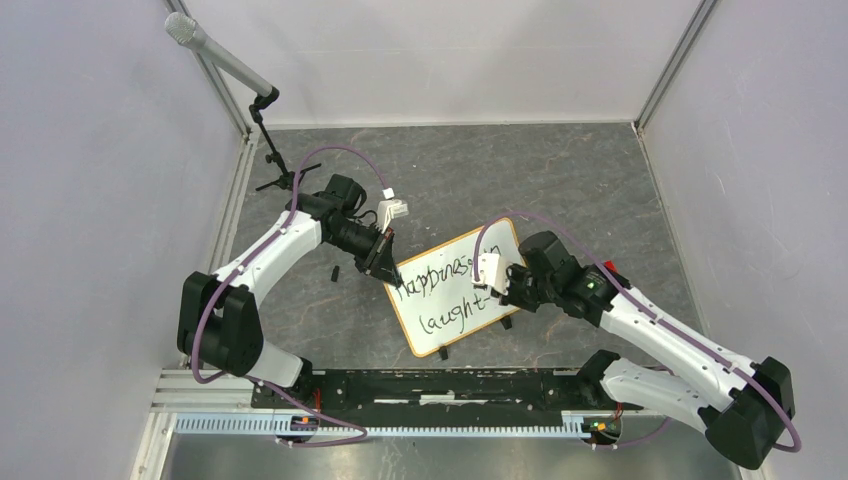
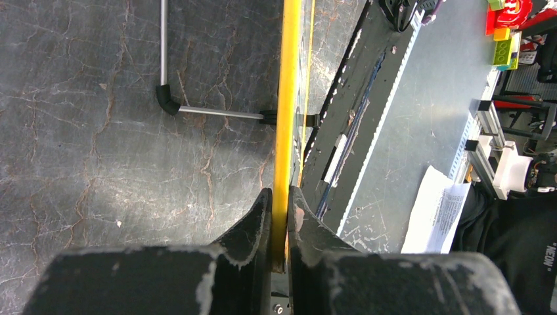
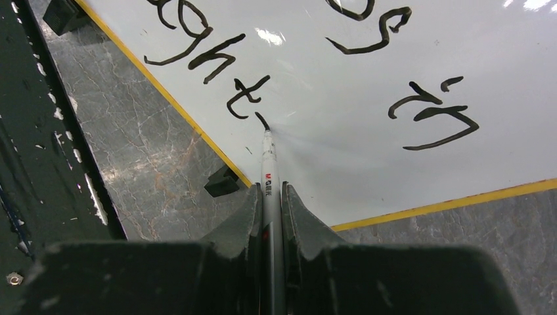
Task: Write a sentence on the whiteboard
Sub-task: Write a sentence on the whiteboard, then pick up the pen cap from the center of the board.
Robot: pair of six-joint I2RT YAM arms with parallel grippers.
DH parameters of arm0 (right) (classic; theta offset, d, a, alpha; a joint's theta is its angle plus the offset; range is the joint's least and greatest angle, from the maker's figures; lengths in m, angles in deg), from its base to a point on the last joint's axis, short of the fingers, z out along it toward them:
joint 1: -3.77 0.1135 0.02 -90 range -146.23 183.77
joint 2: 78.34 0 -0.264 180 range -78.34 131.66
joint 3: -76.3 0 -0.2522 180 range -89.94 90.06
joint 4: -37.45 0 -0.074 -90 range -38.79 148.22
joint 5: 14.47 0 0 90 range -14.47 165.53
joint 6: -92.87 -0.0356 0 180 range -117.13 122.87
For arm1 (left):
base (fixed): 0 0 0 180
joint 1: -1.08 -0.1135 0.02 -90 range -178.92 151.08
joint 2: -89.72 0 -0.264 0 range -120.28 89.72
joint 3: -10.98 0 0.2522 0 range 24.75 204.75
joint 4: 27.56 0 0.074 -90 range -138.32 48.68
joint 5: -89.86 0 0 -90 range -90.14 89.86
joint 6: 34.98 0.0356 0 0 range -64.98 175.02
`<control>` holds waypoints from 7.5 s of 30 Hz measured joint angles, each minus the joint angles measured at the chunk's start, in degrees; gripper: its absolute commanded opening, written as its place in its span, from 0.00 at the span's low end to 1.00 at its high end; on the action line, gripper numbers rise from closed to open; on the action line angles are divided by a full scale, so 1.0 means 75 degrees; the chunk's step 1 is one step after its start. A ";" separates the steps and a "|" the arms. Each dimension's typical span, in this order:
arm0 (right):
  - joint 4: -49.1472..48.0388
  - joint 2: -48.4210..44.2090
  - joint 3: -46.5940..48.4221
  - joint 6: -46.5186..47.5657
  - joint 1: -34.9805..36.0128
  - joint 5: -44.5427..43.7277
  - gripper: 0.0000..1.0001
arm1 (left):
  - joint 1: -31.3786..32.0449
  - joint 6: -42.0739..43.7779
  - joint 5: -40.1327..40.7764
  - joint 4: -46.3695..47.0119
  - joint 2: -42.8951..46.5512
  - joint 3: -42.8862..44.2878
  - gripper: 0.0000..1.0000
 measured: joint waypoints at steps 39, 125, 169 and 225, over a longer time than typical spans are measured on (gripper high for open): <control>0.0090 0.0198 -0.0003 0.0125 -0.0093 0.0373 0.00 | 0.0000 0.0000 0.0000 0.0000 0.0000 -0.0003 0.02; 0.0417 0.0087 0.0358 0.0096 -0.0358 -0.0592 0.00 | 0.0000 0.0000 0.0000 0.0000 0.0000 -0.0003 0.02; 0.0673 -0.0047 0.0140 0.0711 -0.0600 -0.0612 0.00 | 0.0003 0.0000 0.0000 0.0000 0.0009 -0.0003 0.02; -0.0388 0.0545 0.2471 -0.1515 -0.1396 0.1853 0.00 | -0.1877 -0.0487 0.6030 0.0956 -0.0265 -0.0950 0.52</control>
